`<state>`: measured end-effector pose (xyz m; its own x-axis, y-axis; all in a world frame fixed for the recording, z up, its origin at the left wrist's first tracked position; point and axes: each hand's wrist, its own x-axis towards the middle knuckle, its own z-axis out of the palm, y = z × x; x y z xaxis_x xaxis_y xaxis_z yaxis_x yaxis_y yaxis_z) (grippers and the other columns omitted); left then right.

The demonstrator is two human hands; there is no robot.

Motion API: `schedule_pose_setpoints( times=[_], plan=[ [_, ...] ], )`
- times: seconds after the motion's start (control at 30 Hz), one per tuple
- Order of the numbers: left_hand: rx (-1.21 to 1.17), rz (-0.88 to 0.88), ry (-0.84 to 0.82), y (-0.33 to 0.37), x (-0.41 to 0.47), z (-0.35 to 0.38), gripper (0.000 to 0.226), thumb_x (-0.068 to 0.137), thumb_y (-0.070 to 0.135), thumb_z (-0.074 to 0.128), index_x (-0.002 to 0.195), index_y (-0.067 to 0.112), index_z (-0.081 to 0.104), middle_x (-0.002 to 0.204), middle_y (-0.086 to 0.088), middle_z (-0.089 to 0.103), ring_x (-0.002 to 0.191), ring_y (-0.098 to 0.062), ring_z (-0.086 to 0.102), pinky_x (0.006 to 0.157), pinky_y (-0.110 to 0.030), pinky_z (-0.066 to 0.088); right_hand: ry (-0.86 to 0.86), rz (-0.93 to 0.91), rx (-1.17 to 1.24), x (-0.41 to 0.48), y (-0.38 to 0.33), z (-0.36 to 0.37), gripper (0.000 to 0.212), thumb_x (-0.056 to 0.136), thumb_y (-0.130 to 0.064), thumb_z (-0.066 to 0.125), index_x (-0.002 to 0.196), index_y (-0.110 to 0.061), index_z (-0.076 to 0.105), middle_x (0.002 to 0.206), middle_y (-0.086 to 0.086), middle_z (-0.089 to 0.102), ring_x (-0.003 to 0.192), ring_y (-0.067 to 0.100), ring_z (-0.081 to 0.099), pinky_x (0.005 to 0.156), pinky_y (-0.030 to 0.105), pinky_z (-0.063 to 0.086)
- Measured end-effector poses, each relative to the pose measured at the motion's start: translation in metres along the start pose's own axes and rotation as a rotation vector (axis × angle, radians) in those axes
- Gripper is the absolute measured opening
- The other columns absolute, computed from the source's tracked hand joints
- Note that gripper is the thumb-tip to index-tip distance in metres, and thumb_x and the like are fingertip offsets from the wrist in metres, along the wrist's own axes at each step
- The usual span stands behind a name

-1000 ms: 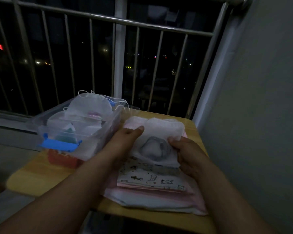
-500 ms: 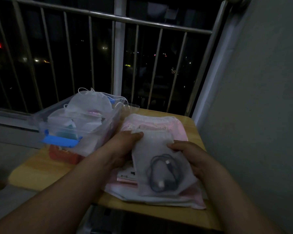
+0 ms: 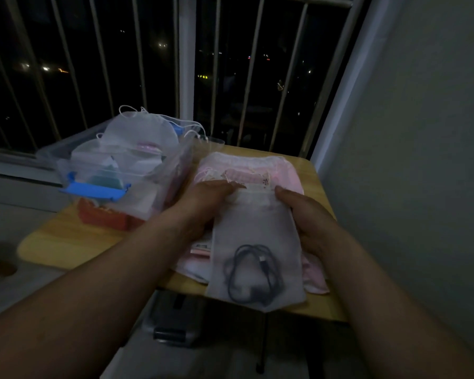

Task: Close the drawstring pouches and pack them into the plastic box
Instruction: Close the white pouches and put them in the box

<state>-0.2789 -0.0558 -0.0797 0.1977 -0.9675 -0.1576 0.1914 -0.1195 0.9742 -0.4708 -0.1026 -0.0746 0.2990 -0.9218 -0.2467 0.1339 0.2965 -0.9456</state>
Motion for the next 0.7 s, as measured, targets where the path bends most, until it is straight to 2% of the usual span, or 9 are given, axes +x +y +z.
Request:
schedule_pose_setpoints(
  times=[0.1, 0.2, 0.3, 0.4, 0.47, 0.53, 0.57, 0.63, 0.7],
  plan=[
    [-0.066, -0.026, 0.022, 0.001, -0.003, 0.004, 0.028, 0.102, 0.024, 0.055, 0.113, 0.012, 0.078, 0.109, -0.015, 0.077, 0.098, -0.03, 0.075, 0.09, -0.043, 0.061, 0.016, 0.056, 0.091, -0.001, 0.001, 0.001, 0.028, 0.101, -0.029, 0.062, 0.109, -0.008, 0.077, 0.11, 0.016, 0.077, 0.095, 0.031, 0.075, 0.087, 0.038, 0.059],
    [-0.145, -0.065, 0.035, 0.003, -0.004, 0.006, 0.024, 0.099, 0.022, 0.059, 0.103, 0.009, 0.079, 0.102, -0.015, 0.078, 0.086, -0.027, 0.073, 0.086, -0.04, 0.06, -0.025, 0.059, 0.215, -0.005, -0.002, -0.001, 0.03, 0.097, -0.024, 0.062, 0.076, -0.013, 0.081, 0.089, 0.01, 0.077, 0.076, 0.025, 0.074, 0.081, 0.037, 0.057],
    [-0.211, -0.095, 0.057, 0.0, -0.001, 0.004, 0.021, 0.097, 0.022, 0.062, 0.089, 0.01, 0.079, 0.092, -0.013, 0.074, 0.085, -0.029, 0.068, 0.097, -0.046, 0.054, -0.015, 0.039, 0.31, -0.007, -0.005, -0.003, 0.032, 0.101, -0.02, 0.055, 0.074, -0.012, 0.07, 0.078, 0.006, 0.075, 0.064, 0.021, 0.073, 0.077, 0.035, 0.055],
    [-0.306, -0.123, 0.078, -0.002, 0.005, 0.001, 0.03, 0.106, 0.025, 0.049, 0.093, 0.011, 0.072, 0.079, -0.009, 0.073, 0.078, -0.024, 0.065, 0.087, -0.04, 0.054, 0.004, 0.025, 0.458, -0.003, -0.006, -0.006, 0.033, 0.101, -0.018, 0.047, 0.068, -0.014, 0.053, 0.08, 0.007, 0.074, 0.069, 0.023, 0.075, 0.081, 0.04, 0.054],
    [-0.427, -0.15, 0.087, 0.0, 0.008, -0.001, 0.031, 0.11, 0.026, 0.042, 0.098, 0.01, 0.065, 0.083, -0.009, 0.076, 0.083, -0.023, 0.068, 0.087, -0.039, 0.054, 0.027, 0.012, 0.563, 0.0, -0.006, -0.008, 0.033, 0.098, -0.016, 0.045, 0.065, -0.015, 0.046, 0.07, 0.004, 0.065, 0.077, 0.026, 0.075, 0.083, 0.041, 0.053],
    [-0.533, -0.156, 0.086, 0.001, 0.01, -0.003, 0.034, 0.112, 0.028, 0.037, 0.094, 0.011, 0.06, 0.09, -0.011, 0.079, 0.091, -0.025, 0.071, 0.089, -0.043, 0.055, 0.054, -0.014, 0.613, 0.002, -0.004, -0.009, 0.033, 0.095, -0.015, 0.044, 0.062, -0.017, 0.041, 0.057, 0.0, 0.052, 0.075, 0.024, 0.07, 0.079, 0.039, 0.054],
    [-0.584, -0.153, 0.081, 0.001, 0.01, -0.003, 0.036, 0.112, 0.03, 0.037, 0.089, 0.011, 0.057, 0.09, -0.012, 0.079, 0.09, -0.026, 0.073, 0.083, -0.044, 0.057, 0.073, -0.024, 0.618, 0.001, -0.004, -0.008, 0.033, 0.093, -0.014, 0.044, 0.061, -0.017, 0.04, 0.053, -0.001, 0.046, 0.068, 0.021, 0.065, 0.074, 0.036, 0.053],
    [-0.654, -0.138, 0.085, 0.003, 0.009, -0.001, 0.041, 0.112, 0.03, 0.039, 0.079, 0.012, 0.053, 0.075, -0.011, 0.074, 0.076, -0.025, 0.073, 0.072, -0.041, 0.057, 0.098, -0.04, 0.615, 0.002, -0.004, -0.007, 0.032, 0.086, -0.012, 0.044, 0.056, -0.018, 0.037, 0.05, -0.002, 0.035, 0.052, 0.017, 0.051, 0.07, 0.032, 0.054],
    [-0.695, -0.126, 0.073, 0.005, 0.008, 0.003, 0.043, 0.111, 0.029, 0.042, 0.072, 0.013, 0.051, 0.058, -0.004, 0.055, 0.057, -0.02, 0.059, 0.066, -0.037, 0.058, 0.108, -0.051, 0.613, 0.003, -0.006, -0.005, 0.027, 0.073, -0.01, 0.047, 0.051, -0.019, 0.035, 0.049, -0.003, 0.029, 0.043, 0.014, 0.04, 0.07, 0.031, 0.053]
  ],
)
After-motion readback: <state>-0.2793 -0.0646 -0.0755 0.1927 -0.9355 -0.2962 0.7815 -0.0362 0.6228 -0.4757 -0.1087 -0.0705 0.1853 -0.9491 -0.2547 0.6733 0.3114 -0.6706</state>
